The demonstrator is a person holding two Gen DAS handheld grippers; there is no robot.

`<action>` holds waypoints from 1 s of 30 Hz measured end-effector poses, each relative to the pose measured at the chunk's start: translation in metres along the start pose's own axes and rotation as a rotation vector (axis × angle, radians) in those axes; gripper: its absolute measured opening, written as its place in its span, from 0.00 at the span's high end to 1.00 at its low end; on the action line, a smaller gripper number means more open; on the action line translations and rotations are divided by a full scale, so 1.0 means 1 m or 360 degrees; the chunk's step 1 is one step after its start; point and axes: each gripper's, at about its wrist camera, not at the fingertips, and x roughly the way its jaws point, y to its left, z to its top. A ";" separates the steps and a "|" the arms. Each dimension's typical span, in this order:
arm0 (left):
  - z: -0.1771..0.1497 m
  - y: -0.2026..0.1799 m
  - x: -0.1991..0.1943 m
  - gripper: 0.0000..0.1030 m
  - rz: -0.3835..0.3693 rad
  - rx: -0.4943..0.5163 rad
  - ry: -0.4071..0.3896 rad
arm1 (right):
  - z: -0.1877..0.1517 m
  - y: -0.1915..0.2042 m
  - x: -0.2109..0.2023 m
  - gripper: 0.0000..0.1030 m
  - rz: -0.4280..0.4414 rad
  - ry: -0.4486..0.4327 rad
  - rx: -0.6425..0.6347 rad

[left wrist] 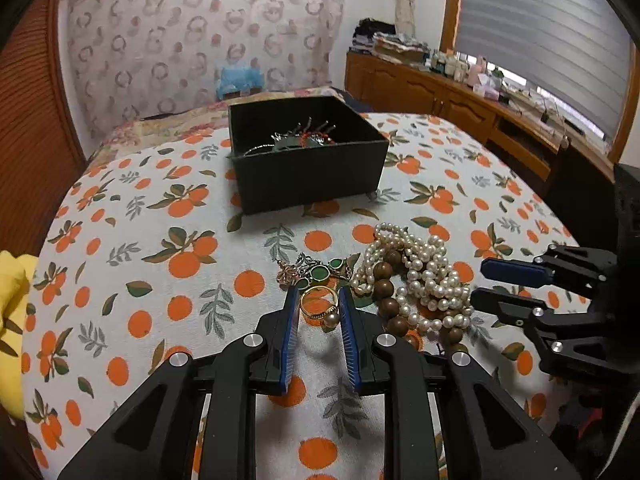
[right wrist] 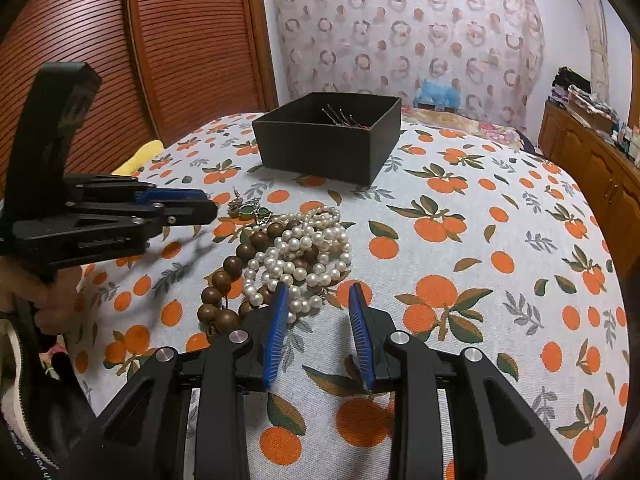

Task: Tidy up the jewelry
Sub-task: 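Close the left tool on the gold ring in the pile, then lift the pearl necklace with the right tool while the left tool carries the ring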

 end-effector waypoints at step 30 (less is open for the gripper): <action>-0.014 0.010 -0.011 0.82 -0.0043 -0.0051 -0.0056 | 0.031 0.028 0.030 0.90 -0.0052 0.0107 -0.0182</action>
